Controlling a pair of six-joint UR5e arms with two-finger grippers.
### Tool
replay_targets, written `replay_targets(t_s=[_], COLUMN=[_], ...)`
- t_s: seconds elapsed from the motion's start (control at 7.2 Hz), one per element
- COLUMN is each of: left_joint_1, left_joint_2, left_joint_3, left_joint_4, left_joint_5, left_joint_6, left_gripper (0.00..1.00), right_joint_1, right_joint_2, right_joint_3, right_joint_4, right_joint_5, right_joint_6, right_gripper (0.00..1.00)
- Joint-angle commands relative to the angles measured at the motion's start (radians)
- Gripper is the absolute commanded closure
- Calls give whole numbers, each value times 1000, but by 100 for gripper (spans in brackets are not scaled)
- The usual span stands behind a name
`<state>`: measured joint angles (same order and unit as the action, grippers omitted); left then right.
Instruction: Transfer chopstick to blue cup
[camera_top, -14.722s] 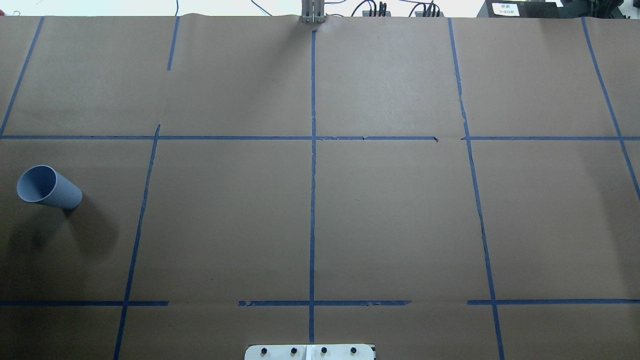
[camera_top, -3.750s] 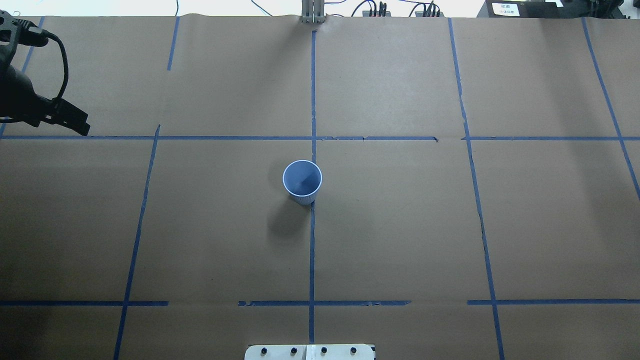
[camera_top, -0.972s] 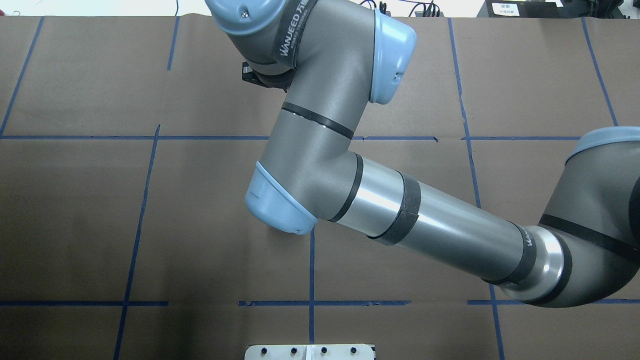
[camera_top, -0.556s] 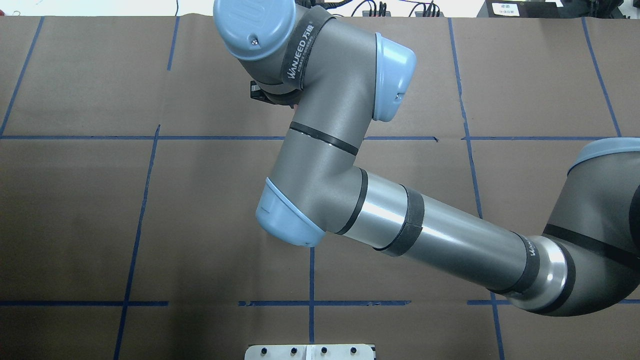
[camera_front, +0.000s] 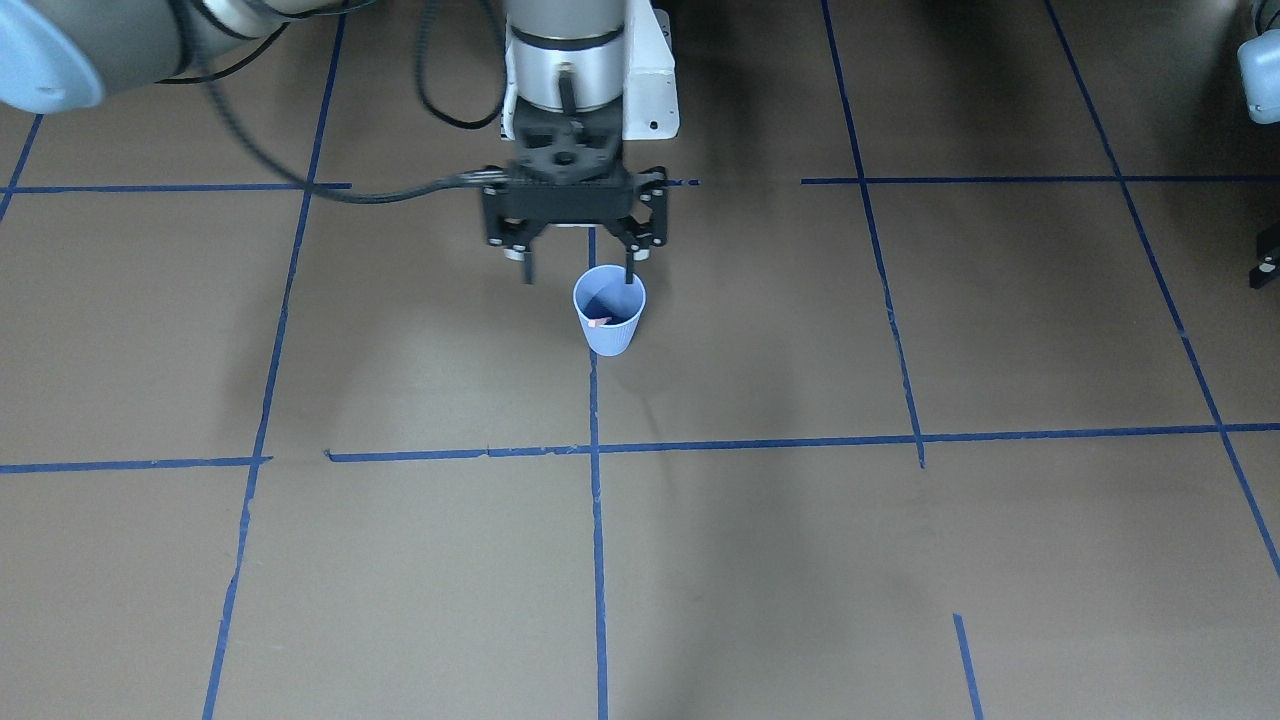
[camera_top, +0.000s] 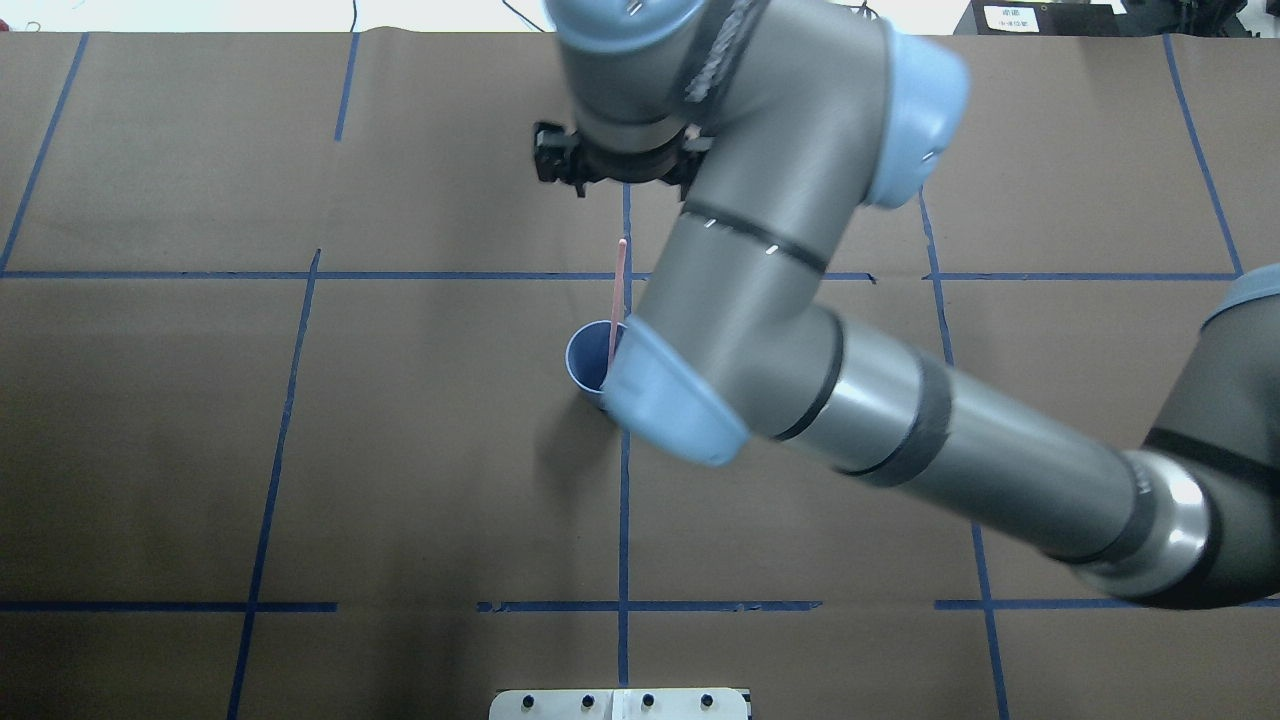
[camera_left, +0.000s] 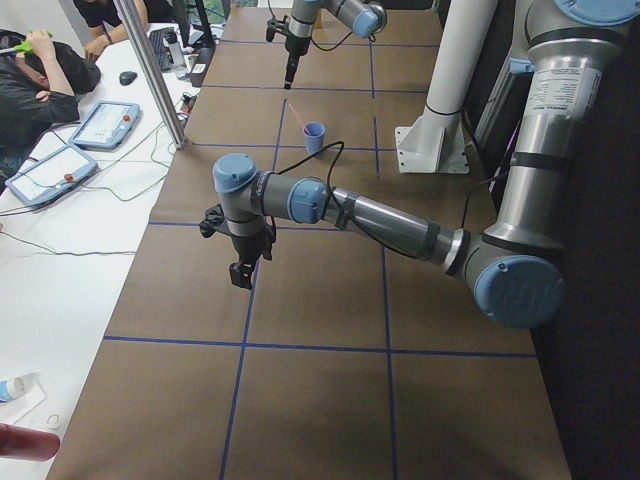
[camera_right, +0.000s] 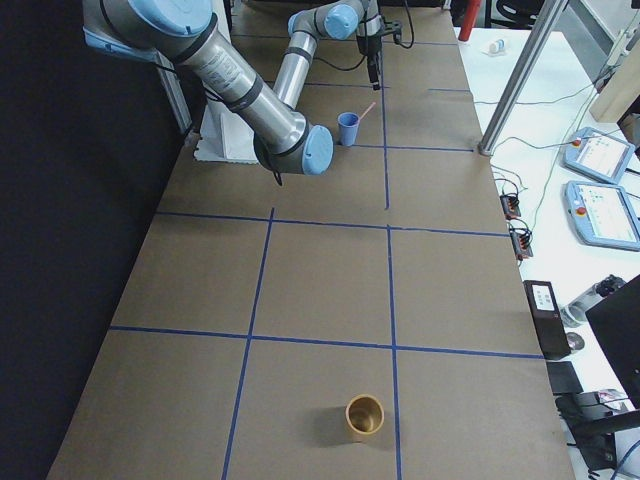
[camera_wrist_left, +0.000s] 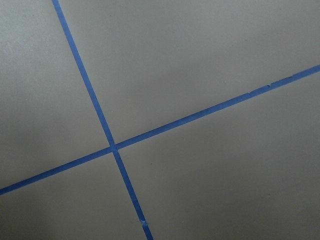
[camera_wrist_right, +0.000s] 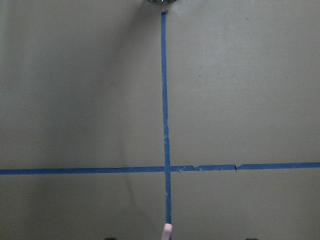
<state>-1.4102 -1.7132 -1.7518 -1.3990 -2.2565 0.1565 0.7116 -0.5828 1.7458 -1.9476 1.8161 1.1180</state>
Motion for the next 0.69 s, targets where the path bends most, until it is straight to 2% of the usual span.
replay_targets(t_s=[0.0,0.14,0.28,0.56], left_joint_1=[-1,-4,-15,-42], left_joint_2=[0,1,3,7], left_joint_3=[0,0,0,11], left_joint_4=[0,0,2,5], left_joint_5=[-2,-2,-3,-20], left_joint_6=[0,1,1,6], left_gripper=[0,0,0,0], right_joint_1=[240,369,478,658], right_joint_2=[-230,-374,-497,-740], right_joint_3=[214,265,274,261], right_joint_4=[-57,-44,-42,-25], right_joint_5=[214,318,419,498], right_joint_6=[-251,-443,-637,-1018], right_gripper=[0,0,0,0])
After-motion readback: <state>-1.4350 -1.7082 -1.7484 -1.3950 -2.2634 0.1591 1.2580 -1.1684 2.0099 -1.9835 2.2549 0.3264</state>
